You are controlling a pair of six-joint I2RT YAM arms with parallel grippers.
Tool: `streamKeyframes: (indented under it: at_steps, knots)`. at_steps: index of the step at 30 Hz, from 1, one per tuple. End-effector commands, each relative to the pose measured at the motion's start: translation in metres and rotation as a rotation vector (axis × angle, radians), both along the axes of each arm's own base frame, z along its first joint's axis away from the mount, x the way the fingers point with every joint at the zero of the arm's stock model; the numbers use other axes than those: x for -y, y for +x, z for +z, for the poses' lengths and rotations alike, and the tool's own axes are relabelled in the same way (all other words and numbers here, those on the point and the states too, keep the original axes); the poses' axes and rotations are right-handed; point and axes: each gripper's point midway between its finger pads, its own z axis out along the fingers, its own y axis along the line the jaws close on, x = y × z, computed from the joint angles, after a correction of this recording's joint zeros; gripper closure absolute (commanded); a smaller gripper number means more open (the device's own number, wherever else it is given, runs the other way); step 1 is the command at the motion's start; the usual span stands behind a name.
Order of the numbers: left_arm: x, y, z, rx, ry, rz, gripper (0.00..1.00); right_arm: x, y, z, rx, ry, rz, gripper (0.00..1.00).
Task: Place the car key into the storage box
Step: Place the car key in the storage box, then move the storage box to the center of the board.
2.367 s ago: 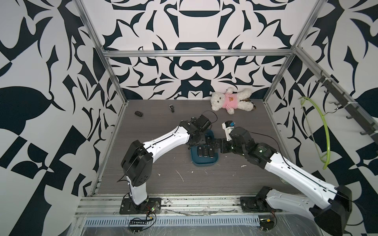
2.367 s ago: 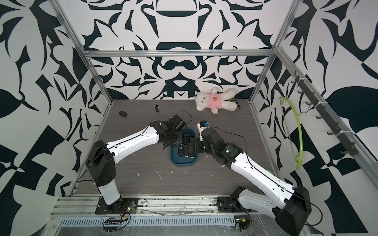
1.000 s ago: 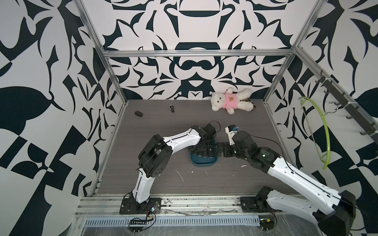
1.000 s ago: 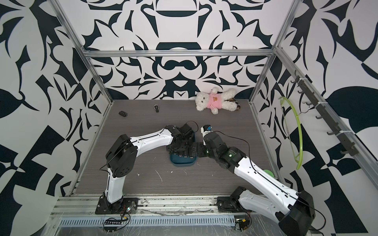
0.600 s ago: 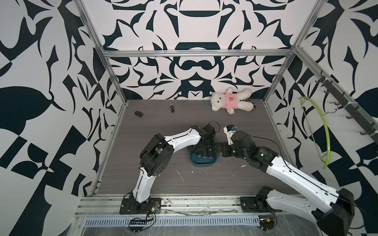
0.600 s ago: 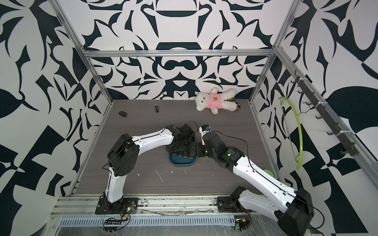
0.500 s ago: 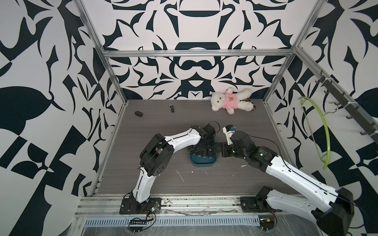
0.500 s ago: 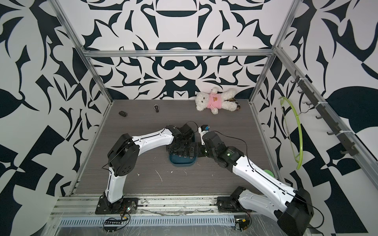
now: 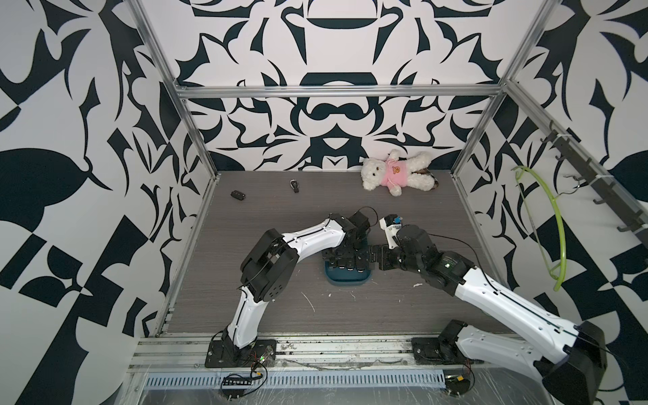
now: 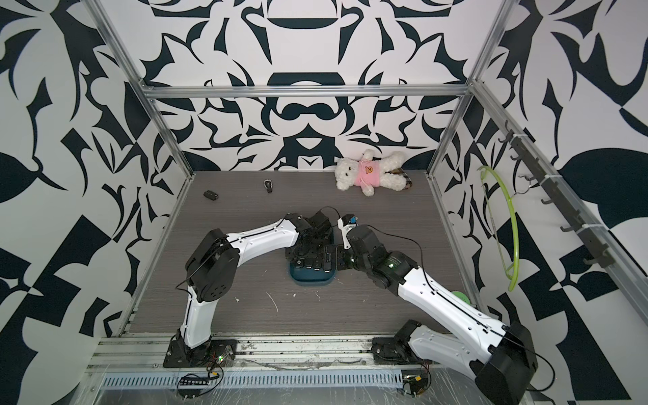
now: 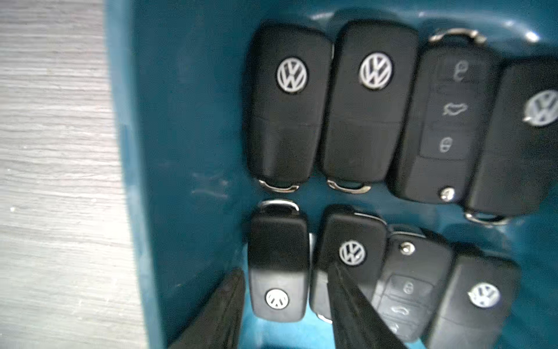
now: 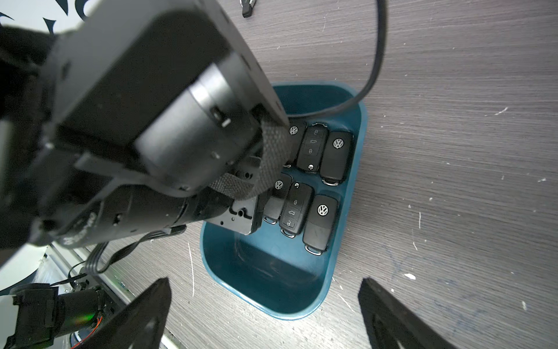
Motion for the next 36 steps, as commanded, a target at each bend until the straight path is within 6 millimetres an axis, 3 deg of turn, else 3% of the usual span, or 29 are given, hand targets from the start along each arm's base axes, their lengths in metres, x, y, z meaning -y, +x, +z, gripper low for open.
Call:
streamKeyframes:
  at_steps: [1,10,15,17,20,26,31,36]
  knots:
    - [-0.003,0.002,0.017,0.015,0.003,-0.001,0.48,-0.006,0.004,0.008,0.029,0.022,0.014,0.00]
    - [-0.010,0.024,0.070,0.104,-0.103,0.035,0.35,-0.019,0.004,0.029,0.071,0.074,0.076,0.00]
    - [-0.022,0.044,0.103,0.173,-0.184,0.049,0.19,-0.027,0.008,0.045,0.115,0.113,0.097,0.00]
    - [-0.030,0.053,0.113,0.196,-0.208,0.067,0.07,-0.030,0.012,0.047,0.124,0.110,0.100,0.00]
    - [-0.046,0.067,0.119,0.216,-0.227,0.098,0.01,-0.032,0.020,0.046,0.132,0.086,0.094,0.00]
    - [-0.079,0.094,0.121,0.228,-0.261,0.175,0.01,-0.034,0.045,0.033,0.121,-0.008,0.038,0.00]
    - [-0.096,0.099,0.117,0.216,-0.274,0.200,0.01,-0.035,0.072,0.009,0.029,-0.121,-0.027,0.00]
    - [-0.095,0.103,0.112,0.221,-0.295,0.181,0.01,-0.020,0.101,-0.025,-0.070,-0.169,-0.119,0.17]
